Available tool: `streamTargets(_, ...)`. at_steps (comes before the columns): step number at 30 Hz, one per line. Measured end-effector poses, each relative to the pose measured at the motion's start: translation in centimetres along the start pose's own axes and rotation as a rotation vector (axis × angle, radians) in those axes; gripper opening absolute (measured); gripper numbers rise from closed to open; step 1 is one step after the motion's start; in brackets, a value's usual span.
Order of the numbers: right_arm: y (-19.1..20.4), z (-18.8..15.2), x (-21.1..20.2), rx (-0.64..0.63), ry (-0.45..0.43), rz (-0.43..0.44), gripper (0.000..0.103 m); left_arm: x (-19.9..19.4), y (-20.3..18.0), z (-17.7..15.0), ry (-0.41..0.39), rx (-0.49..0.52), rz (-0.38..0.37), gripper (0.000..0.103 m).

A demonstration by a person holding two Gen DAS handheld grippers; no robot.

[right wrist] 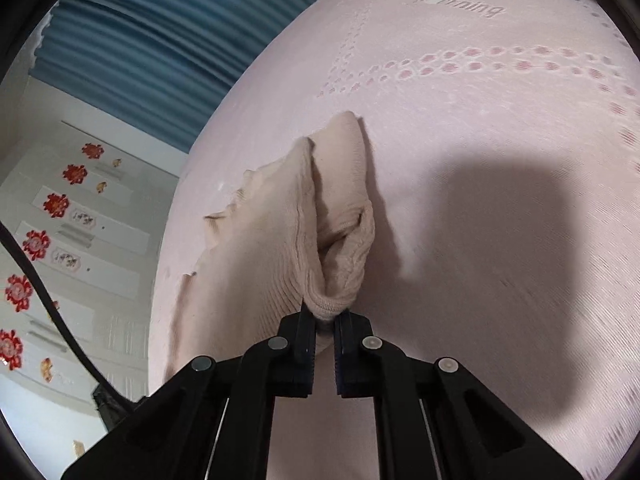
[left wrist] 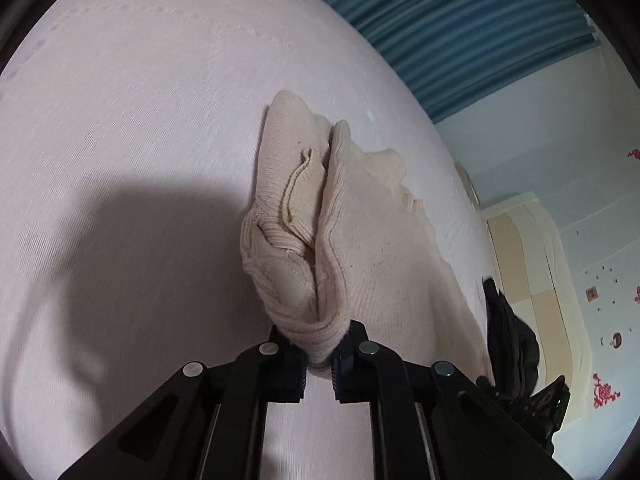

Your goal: Fold small clothes

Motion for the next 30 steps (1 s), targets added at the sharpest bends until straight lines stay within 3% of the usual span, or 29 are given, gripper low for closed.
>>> streamTargets(4,-0.2,-2.1,-3.2,-0.074,-0.001,-0.067,0.008,-1.6,-0.3,-2.2,0.038,0.067,0.039,0.013)
streamTargets(6,-0.2,-2.9,-3.6,-0.112,0.017,-0.099,0.014,-1.9,-0.5,-2.7,0.031,0.111,0.152,0.024)
streamTargets(8,-0.3,-3.2,-4.2,-0.150,0.011,-0.184,0.019,-2.2,-0.8,-2.7,0.014,0.156,0.212,0.034)
streamTargets(12,0.7,-2.2,-5.6,-0.190,-0.067,-0.231,0.025,-4.5,-1.4,-1.4,-0.059,0.223,0.238,0.042)
streamTargets(14,2.2,-1.0,-5.4,-0.224,-0.096,-0.239,0.025,-4.7,-2.5,-0.2,-0.089,0.265,0.225,0.055)
streamTargets(19,6.1,1.5,-2.3,-0.357,-0.120,-0.309,0.026,-3.1,-5.8,3.0,-0.133,0.382,0.275,0.055)
streamTargets(22,8.2,3.2,0.9,-0.422,-0.113,-0.351,0.026,-0.1,-7.5,5.4,-0.128,0.423,0.305,0.054)
streamTargets(30,10.9,6.5,7.2,-0.505,-0.108,-0.394,0.027,5.5,-7.8,7.5,-0.107,0.457,0.383,0.053)
Point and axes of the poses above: each gripper's, at about its wrist camera, not at the fingertips, and x roughly the way its jaws point, y to its left, z to its top, the point moved 1 cm from there along x, roughly the way its jaws point, and after that the axes turned 1 degree about -z, right-handed, at the moved point
